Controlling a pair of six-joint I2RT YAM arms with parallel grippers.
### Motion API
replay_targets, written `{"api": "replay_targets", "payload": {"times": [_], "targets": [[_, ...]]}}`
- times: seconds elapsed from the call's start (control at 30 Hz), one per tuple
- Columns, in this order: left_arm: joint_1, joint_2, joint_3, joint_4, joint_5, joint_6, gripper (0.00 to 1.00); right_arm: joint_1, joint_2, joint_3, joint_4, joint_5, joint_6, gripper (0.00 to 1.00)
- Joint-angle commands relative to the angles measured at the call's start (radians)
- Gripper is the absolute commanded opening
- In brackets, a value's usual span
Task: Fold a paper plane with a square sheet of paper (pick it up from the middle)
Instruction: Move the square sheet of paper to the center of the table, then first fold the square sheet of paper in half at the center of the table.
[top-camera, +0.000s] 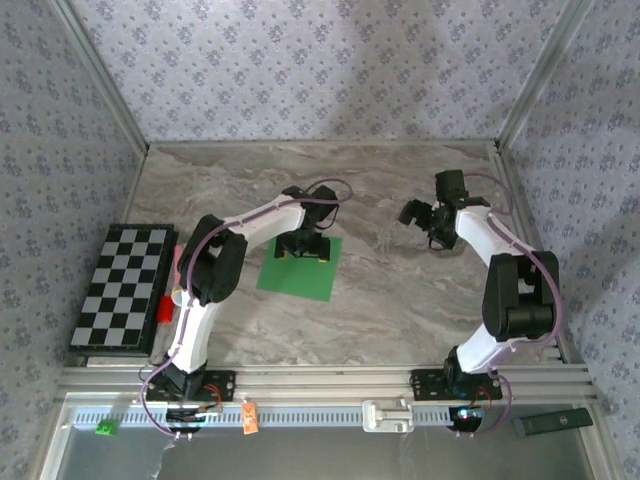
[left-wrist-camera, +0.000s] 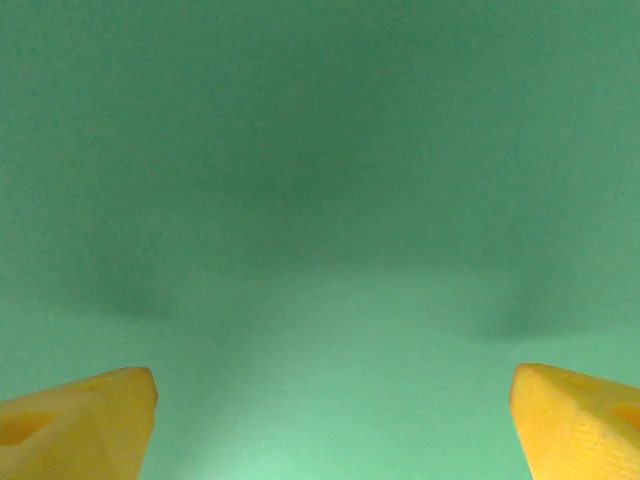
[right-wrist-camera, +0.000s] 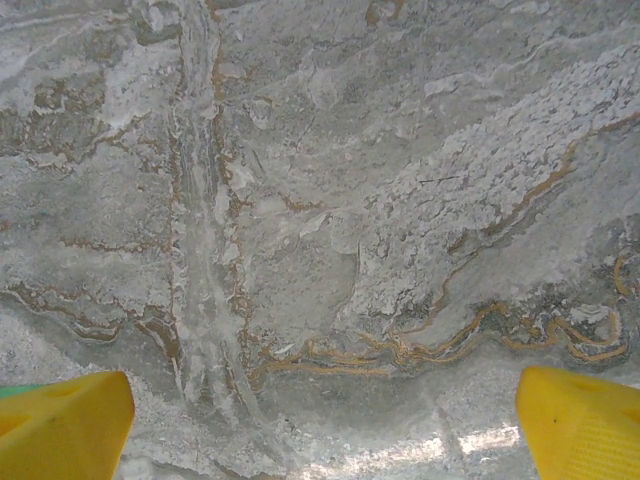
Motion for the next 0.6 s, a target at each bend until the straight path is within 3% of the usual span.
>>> {"api": "replay_targets", "payload": {"times": [0.0, 0.57], "targets": [[0.009, -0.031, -0.017, 0.015, 0.035, 0.007, 0.91, 0.009, 0.015, -0.009, -0.001, -0.016, -0.002, 1.00], [0.007, -0.028, -0.046, 0.030, 0.026, 0.110, 0.90, 0.036, 0.047, 0.012, -0.017, 0.003, 0.010, 1.00]]}}
